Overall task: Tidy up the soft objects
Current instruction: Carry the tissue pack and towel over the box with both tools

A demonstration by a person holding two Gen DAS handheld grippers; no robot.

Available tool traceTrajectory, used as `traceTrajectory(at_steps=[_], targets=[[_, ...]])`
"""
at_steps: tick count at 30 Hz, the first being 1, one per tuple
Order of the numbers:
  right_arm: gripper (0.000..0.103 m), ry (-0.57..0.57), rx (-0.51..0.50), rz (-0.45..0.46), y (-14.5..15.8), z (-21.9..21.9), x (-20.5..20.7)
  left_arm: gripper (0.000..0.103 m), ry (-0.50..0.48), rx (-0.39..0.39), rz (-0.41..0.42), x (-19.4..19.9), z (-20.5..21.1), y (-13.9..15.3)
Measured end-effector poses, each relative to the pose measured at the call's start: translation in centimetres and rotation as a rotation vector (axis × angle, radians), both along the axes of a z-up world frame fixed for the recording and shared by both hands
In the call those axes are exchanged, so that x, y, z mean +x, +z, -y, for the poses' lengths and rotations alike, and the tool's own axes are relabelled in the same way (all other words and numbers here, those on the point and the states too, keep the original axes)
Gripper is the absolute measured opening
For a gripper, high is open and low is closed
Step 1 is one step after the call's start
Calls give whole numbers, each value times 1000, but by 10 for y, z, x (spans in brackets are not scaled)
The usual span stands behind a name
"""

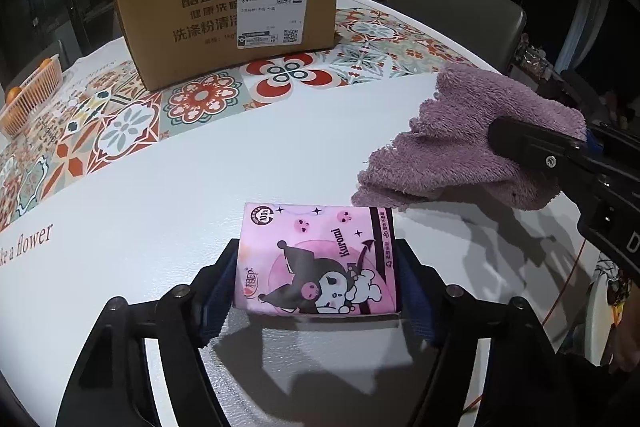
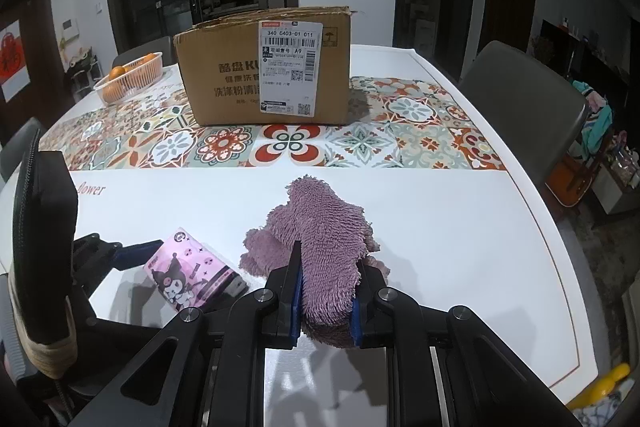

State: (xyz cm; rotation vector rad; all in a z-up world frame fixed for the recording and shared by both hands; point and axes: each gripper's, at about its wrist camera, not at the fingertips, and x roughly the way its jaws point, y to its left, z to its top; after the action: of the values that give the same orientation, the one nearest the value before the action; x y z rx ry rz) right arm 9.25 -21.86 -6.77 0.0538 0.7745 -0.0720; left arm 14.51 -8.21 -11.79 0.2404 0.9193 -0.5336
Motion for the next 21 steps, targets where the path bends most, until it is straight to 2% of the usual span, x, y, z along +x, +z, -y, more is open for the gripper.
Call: traceTrajectory(at_steps=[6,21], targets=[[19,-1,3,2,0,1,0,72,25,-10,17,-1,-3,6],[19,8,44,28,11,2,-2,72,115,-86,112,-5,-15,50]])
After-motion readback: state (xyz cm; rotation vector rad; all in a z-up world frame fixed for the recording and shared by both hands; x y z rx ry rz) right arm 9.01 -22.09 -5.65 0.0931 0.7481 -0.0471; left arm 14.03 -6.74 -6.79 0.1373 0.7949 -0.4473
